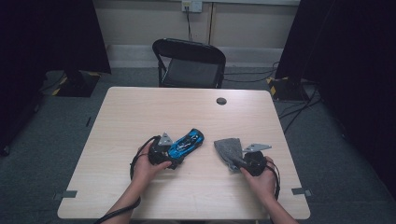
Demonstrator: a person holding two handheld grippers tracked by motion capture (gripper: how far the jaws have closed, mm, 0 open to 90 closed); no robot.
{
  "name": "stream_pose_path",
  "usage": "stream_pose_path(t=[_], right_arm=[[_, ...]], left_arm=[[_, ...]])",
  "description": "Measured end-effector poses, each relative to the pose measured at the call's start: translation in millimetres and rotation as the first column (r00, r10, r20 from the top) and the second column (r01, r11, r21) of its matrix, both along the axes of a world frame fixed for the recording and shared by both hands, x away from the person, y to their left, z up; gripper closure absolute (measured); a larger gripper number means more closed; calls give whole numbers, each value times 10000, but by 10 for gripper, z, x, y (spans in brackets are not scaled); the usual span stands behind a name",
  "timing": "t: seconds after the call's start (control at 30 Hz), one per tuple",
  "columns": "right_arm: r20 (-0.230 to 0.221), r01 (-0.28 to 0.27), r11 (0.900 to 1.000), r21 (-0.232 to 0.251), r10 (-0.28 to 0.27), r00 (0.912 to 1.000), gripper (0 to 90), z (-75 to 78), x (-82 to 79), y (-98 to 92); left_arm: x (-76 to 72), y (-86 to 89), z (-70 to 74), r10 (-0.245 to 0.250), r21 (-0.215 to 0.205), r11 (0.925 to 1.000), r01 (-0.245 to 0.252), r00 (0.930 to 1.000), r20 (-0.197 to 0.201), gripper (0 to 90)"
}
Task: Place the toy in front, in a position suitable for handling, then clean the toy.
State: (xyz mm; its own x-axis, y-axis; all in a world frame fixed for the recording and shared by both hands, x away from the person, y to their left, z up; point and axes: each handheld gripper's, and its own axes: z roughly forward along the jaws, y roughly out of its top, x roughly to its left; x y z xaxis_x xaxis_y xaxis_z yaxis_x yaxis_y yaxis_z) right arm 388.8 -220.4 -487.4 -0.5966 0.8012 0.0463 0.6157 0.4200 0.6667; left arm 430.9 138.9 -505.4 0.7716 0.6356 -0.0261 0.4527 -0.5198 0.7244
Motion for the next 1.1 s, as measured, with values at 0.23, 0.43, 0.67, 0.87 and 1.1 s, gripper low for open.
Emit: stream_pose_path(t=[0.23,0.43,0.67,0.87,1.1], right_arm=[[-113,-49,9994,353,53,9999,772,62,39,-71],[-18,-67,9978,664,68,10000,772,150,41,-129],[113,-424,9948,928,415,9991,772,235,28,-116],[102,-624,9932,983,617,9980,772,256,41,-71],[230,-1046,9889,1054,1028,9944,772,331,56,39]], left_arm=[[4,-1,0,-26,-4,10000,26,10000,-5,104],[4,-1,0,-20,-6,10000,20,10000,-6,104],[4,-1,0,-26,-5,10000,26,10000,-7,104],[4,-1,-1,-21,-4,10000,21,10000,-6,104],[3,-1,-1,-23,-4,10000,23,10000,-3,104]])
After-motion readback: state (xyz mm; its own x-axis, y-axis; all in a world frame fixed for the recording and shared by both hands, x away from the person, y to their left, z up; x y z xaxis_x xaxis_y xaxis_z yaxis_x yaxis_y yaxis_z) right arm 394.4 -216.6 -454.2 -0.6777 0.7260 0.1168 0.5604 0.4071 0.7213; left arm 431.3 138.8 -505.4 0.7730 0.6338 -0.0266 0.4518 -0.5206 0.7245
